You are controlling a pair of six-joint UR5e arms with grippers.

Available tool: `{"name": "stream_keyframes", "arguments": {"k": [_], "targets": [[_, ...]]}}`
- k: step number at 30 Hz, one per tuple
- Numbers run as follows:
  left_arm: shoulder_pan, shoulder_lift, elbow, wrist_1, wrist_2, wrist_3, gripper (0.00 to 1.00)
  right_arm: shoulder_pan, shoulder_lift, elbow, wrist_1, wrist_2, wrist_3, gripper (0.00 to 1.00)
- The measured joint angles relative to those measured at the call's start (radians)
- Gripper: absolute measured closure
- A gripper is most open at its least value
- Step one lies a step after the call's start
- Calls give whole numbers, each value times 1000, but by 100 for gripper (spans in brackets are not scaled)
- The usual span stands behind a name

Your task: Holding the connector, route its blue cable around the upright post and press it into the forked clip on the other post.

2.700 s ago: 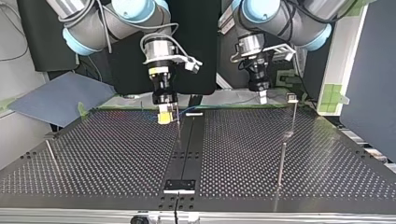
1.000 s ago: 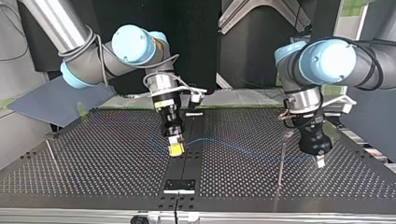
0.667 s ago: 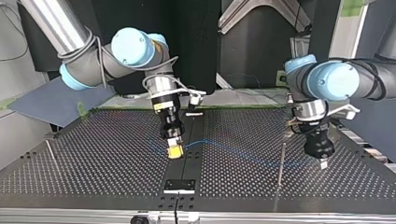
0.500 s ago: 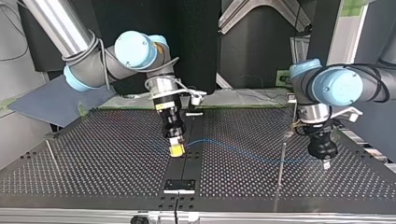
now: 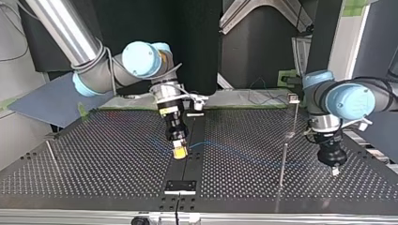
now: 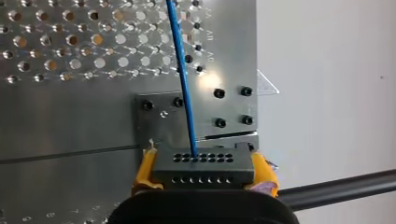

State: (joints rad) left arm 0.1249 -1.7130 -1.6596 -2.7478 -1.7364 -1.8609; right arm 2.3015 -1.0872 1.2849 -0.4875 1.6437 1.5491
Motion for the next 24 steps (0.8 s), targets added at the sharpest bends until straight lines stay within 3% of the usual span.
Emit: {"name": "stream_keyframes", "arguments": {"k": [5,16,20,24], "targets": [[9,-33,41,7,-1,-28,100,-4,20,-10,0,0,0,100],[9,-39,138,36,10,-123,100,-8,40,-17,16,4,-4,100],[1,-39,171,33,-10,-153,100,-9,42,-17,22,4,-4,100],[-9,-38,182,13,-40,-150,100,-9,43,-17,25,5,-4,100]]}}
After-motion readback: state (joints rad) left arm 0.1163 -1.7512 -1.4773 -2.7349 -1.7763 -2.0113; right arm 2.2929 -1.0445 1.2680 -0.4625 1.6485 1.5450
